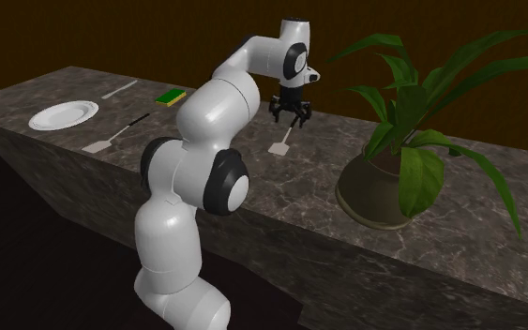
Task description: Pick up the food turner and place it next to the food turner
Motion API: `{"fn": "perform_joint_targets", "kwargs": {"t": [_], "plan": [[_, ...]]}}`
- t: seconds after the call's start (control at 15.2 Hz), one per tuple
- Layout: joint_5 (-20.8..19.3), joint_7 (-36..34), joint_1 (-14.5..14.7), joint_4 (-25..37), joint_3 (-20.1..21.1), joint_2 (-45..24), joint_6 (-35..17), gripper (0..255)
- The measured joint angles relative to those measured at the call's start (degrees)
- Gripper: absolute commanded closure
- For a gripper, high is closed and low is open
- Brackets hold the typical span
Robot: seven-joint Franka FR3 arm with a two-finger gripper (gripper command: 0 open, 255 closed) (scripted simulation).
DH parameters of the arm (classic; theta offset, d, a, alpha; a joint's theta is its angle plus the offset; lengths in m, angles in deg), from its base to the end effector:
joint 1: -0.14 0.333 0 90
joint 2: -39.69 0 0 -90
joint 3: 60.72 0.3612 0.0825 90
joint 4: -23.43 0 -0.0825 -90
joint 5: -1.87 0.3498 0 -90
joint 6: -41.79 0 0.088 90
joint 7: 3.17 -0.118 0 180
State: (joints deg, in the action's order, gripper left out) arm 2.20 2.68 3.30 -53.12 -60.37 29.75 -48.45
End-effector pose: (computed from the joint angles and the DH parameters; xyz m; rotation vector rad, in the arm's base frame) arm 0.5821 0.0360 0.6663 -3.1240 -0.2558 -0.1028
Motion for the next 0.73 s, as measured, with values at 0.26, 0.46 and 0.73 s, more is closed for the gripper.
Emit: {"fn": "perform_joint_targets", "kwargs": {"t": [0.26,0.46,0.73], "plan": [[0.03,0.13,-0.05,-4.07,-0.02,0.75,-3.32,0],[0.03,0.09,-0.01,-5.56,0.00,1.03,-4.55,0],[0.03,0.06,0.00,-5.62,0.01,1.00,-4.65,0]]}}
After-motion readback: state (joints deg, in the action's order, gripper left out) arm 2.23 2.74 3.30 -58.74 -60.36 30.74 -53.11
